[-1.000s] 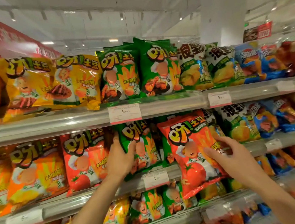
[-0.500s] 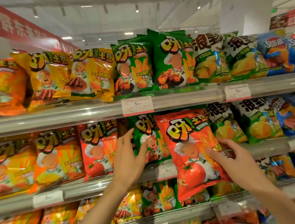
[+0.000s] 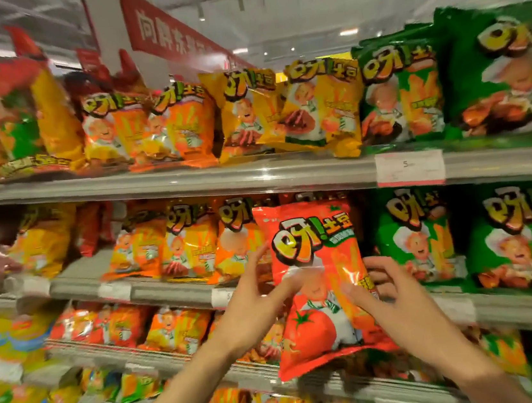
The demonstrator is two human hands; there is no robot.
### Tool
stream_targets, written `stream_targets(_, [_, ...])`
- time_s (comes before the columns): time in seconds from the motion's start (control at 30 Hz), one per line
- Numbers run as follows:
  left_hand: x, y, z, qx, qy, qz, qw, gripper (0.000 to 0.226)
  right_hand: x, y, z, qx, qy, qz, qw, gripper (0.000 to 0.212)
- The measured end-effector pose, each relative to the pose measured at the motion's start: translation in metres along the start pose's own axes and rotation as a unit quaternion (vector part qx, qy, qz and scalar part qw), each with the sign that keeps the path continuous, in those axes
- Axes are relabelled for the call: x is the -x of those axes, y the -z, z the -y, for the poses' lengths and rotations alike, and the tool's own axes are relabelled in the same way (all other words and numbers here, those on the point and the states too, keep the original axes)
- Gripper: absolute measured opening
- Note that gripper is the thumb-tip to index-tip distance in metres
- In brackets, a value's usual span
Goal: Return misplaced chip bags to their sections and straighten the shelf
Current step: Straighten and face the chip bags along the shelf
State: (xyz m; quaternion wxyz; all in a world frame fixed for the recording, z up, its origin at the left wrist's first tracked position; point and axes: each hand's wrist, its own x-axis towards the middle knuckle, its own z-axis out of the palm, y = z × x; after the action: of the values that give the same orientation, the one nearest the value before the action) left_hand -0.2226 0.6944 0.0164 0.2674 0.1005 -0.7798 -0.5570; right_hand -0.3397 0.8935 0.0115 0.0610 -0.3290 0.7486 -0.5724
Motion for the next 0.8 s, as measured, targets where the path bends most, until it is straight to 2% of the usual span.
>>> stream_targets(0.1, [0.005,0.052,0.024,-0.009,0.009,-0.035,0.999,0.069,-0.014,-0.052,0.016,0.011,0.001,0.044,0.999,0.069])
stream_targets(0.23, [0.006,0.127,0.052,-0.011,0.014,-0.083,0.996,0.055,-0.036,-0.130,0.042,0.026,0.020,0.063,0.997,0.052])
stream_targets(0.4, [0.003,0.245,0.089,-0.037,-0.004,-0.106,0.994,0.065,-0.067,-0.248,0.075,0.045,0.036,0.077,0.995,0.052])
stream_targets(0.53, [-0.005,0.349,0.119,-0.040,0.007,-0.130,0.991,0.065,-0.094,-0.352,0.104,0.057,0.038,0.089,0.994,0.050])
stream_targets(0.63, [-0.020,0.418,0.142,-0.044,0.006,-0.136,0.990,0.072,-0.114,-0.419,0.125,0.062,0.039,0.080,0.994,0.051])
stream_targets(0.8, [-0.054,0.486,0.156,-0.062,0.022,-0.162,0.985,0.049,-0.145,-0.505,0.149,0.044,0.021,0.034,0.998,0.053])
